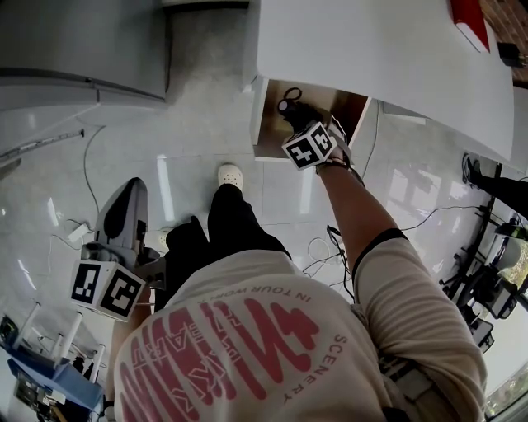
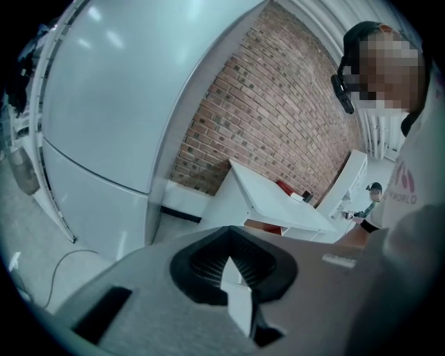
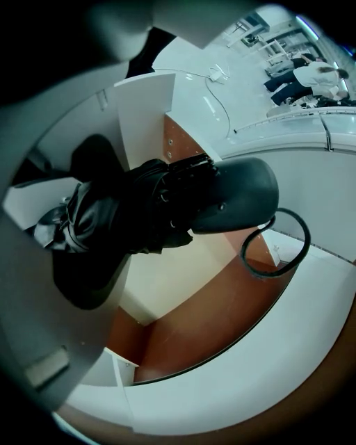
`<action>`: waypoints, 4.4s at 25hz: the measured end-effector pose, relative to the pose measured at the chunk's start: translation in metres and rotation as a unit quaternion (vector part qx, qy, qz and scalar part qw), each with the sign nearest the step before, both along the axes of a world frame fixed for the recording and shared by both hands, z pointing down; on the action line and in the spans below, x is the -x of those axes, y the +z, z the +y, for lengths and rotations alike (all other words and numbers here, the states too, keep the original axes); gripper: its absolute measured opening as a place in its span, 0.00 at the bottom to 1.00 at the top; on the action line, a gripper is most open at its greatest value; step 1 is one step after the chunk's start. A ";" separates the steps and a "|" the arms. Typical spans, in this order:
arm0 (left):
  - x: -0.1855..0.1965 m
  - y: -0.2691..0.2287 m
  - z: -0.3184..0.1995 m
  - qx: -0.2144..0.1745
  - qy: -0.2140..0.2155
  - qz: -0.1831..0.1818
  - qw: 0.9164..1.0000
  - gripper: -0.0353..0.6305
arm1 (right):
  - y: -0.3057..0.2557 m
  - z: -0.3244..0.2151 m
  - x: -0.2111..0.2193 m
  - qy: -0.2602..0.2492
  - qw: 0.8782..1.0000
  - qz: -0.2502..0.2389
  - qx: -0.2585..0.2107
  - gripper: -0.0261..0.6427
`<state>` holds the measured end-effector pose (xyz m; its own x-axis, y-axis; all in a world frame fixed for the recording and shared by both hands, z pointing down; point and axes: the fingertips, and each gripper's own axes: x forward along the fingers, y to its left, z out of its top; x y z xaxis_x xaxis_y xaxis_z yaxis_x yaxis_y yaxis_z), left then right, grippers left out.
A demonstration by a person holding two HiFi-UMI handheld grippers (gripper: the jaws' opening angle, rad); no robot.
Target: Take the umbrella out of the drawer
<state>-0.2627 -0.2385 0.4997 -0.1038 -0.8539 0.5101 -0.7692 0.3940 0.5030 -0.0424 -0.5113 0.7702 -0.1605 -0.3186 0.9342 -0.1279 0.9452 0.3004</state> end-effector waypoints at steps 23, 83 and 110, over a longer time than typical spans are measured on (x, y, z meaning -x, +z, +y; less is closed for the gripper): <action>-0.004 -0.006 0.013 -0.025 0.006 0.015 1.000 0.06 | -0.052 0.009 -0.013 0.053 0.997 -0.047 -0.033 0.41; -0.055 -0.169 0.010 -0.217 0.241 -0.013 0.946 0.06 | -0.314 0.205 -0.083 0.450 0.811 -0.372 -0.026 0.41; -0.042 -0.180 0.075 -0.234 0.273 -0.016 0.933 0.06 | -0.402 0.283 -0.021 0.426 0.768 -0.478 -0.012 0.41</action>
